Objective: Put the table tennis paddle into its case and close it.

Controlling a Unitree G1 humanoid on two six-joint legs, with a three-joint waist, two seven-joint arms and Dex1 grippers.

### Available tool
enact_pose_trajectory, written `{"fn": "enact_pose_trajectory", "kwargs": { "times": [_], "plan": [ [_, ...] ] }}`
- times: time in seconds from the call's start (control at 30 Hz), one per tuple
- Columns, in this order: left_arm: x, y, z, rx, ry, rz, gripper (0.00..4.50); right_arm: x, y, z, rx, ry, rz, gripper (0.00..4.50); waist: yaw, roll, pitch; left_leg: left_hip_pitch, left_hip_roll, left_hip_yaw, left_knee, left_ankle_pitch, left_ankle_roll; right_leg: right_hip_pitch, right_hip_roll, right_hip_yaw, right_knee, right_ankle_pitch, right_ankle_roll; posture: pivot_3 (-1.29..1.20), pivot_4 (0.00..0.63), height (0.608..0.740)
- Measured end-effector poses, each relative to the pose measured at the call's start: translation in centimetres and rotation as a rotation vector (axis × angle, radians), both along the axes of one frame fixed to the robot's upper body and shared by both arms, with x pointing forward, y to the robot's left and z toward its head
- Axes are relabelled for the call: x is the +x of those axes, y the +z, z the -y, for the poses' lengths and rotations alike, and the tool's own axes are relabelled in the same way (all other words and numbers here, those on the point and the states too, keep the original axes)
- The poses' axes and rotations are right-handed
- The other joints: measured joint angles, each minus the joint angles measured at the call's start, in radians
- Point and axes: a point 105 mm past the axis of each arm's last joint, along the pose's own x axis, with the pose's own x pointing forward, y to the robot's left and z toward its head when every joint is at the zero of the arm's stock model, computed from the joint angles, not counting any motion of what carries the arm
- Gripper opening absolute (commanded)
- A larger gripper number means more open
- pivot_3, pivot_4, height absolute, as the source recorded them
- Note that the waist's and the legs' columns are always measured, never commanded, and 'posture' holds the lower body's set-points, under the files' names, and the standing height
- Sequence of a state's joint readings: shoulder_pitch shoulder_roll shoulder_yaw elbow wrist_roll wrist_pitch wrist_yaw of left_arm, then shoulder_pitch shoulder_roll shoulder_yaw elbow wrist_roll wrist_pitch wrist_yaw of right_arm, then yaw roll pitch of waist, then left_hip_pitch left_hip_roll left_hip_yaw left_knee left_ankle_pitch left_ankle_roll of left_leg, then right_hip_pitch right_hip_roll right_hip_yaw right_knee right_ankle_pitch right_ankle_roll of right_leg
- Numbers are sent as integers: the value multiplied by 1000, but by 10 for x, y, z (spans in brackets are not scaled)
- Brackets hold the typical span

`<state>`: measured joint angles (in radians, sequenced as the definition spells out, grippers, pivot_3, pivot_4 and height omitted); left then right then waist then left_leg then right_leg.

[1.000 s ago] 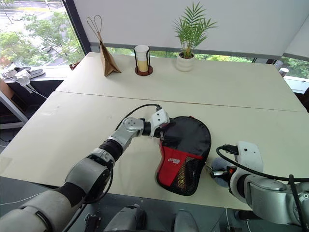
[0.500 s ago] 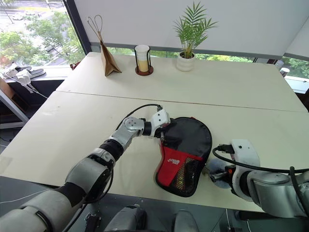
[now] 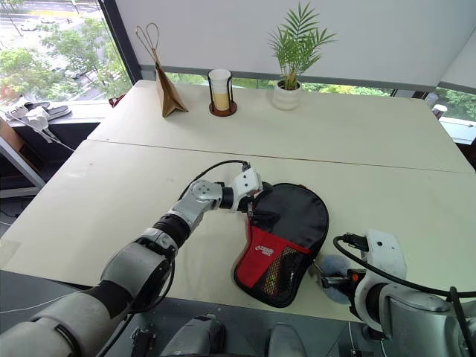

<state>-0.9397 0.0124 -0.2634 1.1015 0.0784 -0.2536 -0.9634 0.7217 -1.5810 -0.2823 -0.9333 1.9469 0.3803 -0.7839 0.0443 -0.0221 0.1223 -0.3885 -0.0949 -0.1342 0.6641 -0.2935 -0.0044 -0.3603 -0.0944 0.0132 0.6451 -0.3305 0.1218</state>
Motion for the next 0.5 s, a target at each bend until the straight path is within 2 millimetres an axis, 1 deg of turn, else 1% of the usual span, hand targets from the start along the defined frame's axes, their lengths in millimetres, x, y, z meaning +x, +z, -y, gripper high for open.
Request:
{"fn": "enact_pose_trajectory", "kwargs": {
  "times": [0.13, 0.2, 0.27, 0.4, 0.47, 0.5],
  "plan": [
    [0, 0, 0, 0, -2, 0, 4500, 4, 1, 4, -34, 17, 0, 142, 0, 0, 0, 0, 0, 0, 0, 0, 0, 0, 0, 0, 0, 0, 0, 0, 150, 740],
    [0, 0, 0, 0, -4, 1, 4500, 10, 5, 7, -72, 60, 2, 142, -3, 1, 0, 0, 0, 0, 0, 0, 0, 0, 0, 0, 0, 0, 0, 0, 150, 740],
    [0, 1, 0, 1, -7, 2, 4500, 21, 11, 13, -115, 89, 13, 142, -3, 2, 2, 0, 0, 0, 0, 0, 0, 0, 0, 0, 0, 0, 0, 0, 150, 740],
    [0, 5, -1, -12, -20, 3, 4500, 41, 23, 21, -142, 118, 43, 142, -6, 7, 7, -2, 0, 0, 0, 0, 0, -2, -1, 0, 0, 0, 0, 0, 150, 740],
    [1, 9, -4, -49, -18, -17, 4500, 55, 32, 28, -157, 112, 73, 142, -7, 11, 11, -4, 0, 0, 0, 0, 0, -4, -1, 0, 0, 0, 0, 0, 150, 740],
    [2, 10, -8, -65, -17, -38, 4500, 66, 40, 31, -157, 100, 105, 142, -9, 11, 14, -4, 1, 1, 0, 0, -1, -6, -1, 0, 0, 0, 0, 0, 150, 740]
  ]
}}
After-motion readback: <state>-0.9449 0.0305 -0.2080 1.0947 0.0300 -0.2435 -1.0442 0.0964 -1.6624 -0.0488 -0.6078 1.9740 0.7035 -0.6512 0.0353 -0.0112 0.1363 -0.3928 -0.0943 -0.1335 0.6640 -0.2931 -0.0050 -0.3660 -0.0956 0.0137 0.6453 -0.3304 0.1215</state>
